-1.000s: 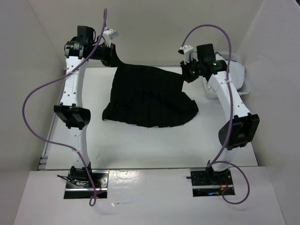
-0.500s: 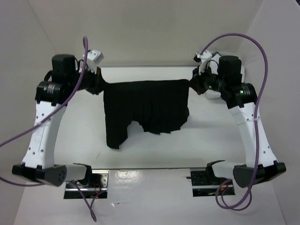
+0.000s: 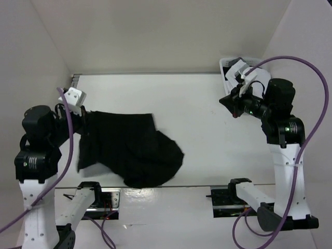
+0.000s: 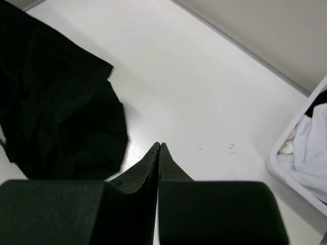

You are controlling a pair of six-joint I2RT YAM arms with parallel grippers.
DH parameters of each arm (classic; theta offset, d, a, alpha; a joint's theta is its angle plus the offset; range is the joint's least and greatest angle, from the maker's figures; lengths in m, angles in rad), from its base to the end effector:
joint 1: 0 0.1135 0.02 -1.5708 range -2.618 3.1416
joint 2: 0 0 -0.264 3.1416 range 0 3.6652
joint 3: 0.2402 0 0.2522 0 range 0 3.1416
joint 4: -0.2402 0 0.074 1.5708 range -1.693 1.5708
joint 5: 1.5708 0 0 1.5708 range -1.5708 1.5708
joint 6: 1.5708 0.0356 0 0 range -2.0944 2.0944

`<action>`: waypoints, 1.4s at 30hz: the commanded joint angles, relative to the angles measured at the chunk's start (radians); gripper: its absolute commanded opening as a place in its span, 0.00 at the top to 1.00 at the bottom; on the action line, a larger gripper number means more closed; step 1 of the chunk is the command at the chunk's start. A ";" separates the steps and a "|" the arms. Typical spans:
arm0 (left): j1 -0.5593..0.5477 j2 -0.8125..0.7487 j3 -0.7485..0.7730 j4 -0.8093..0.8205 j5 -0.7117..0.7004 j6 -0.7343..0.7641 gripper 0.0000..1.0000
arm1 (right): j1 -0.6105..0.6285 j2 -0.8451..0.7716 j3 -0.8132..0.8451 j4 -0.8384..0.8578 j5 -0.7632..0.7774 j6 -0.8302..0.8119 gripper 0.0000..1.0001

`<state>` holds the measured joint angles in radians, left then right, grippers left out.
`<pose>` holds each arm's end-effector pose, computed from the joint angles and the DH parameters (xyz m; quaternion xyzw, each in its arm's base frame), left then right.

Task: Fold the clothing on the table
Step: Flatten the skirt out

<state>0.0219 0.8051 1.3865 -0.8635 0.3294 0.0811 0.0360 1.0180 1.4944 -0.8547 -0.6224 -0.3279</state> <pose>0.1125 -0.0091 0.4585 0.1218 0.7854 -0.1004 0.5985 0.1663 0.0268 0.4658 -0.3116 0.7436 0.1729 0.5657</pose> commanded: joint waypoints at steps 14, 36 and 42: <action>0.016 0.017 -0.172 0.106 -0.053 0.049 1.00 | -0.016 0.085 -0.169 0.143 -0.070 0.043 0.35; -0.527 0.977 1.003 -0.344 0.192 0.227 1.00 | -0.042 0.177 -0.249 0.175 0.099 0.033 0.32; -0.502 0.791 0.767 -0.229 0.106 0.174 1.00 | -0.085 0.177 -0.258 0.166 0.087 0.033 0.32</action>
<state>-0.4999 1.7130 2.2826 -1.1217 0.4328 0.2630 -0.0383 1.2186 1.2488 -0.7025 -0.5438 -0.2852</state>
